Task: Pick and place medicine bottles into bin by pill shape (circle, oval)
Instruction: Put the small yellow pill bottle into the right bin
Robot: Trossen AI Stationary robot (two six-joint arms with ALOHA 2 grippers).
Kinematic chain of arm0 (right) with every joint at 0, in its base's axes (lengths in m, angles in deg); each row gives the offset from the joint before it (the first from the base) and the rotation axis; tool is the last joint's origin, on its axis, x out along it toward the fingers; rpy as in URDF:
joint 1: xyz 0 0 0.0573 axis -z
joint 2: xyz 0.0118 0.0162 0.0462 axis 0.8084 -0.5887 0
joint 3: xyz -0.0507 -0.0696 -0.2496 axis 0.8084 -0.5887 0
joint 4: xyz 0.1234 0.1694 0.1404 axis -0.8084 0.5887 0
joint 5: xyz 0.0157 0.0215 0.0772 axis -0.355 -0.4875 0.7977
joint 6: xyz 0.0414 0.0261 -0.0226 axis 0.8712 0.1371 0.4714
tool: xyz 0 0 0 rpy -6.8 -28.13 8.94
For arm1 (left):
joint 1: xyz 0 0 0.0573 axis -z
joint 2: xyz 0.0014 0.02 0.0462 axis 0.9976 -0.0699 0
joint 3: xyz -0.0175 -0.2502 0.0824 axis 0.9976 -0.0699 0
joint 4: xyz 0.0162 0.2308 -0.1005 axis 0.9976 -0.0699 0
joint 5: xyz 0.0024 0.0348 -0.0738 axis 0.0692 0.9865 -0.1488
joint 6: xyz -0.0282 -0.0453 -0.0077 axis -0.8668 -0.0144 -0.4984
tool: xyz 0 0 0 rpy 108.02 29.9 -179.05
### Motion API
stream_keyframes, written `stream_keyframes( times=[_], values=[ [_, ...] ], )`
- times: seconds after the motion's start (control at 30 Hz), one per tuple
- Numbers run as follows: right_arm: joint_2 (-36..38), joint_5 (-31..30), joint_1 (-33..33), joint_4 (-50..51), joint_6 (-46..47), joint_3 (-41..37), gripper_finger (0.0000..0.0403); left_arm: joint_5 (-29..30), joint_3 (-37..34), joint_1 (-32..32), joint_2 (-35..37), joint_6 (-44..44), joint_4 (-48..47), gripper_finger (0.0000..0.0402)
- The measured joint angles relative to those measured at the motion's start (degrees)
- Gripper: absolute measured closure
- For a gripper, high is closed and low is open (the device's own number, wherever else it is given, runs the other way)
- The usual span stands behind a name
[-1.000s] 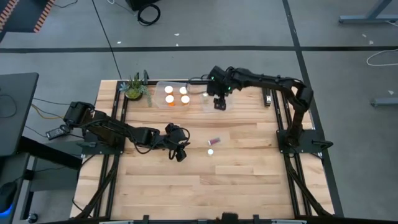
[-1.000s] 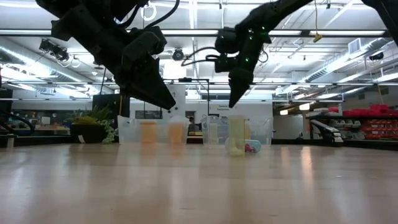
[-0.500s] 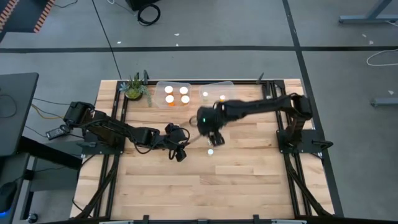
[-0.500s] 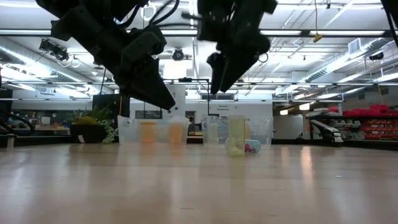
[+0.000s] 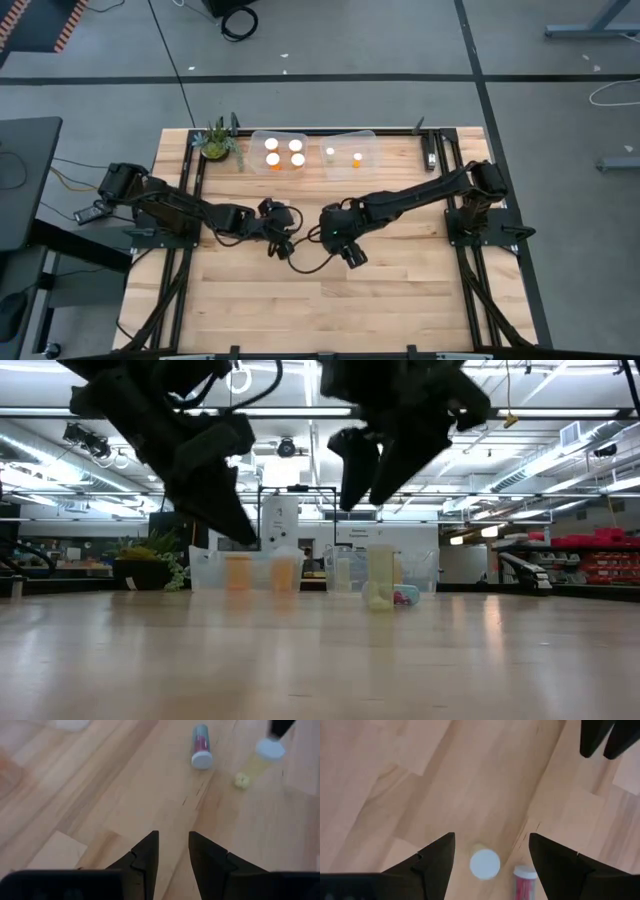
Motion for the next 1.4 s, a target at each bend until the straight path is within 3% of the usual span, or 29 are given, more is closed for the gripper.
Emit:
stream_keyframes(
  times=[0.33, 0.83, 1.4],
  values=[
    [0.0, -0.5, 0.0, -6.5, 1.7, -6.0, 0.0141, 6.6, 0.0, 3.9, 3.5, 0.0, -2.9, 0.029],
    [0.0, -0.1, -0.2, -12.9, 2.7, -12.9, 0.0143, 7.5, 0.0, 4.5, 3.6, -0.2, -2.7, 0.0291],
    [0.0, -0.7, 0.3, -15.9, 3.5, -13.9, 0.025, 8.1, 0.0, 4.5, 3.6, -0.2, -2.7, 0.0292]
  ],
)
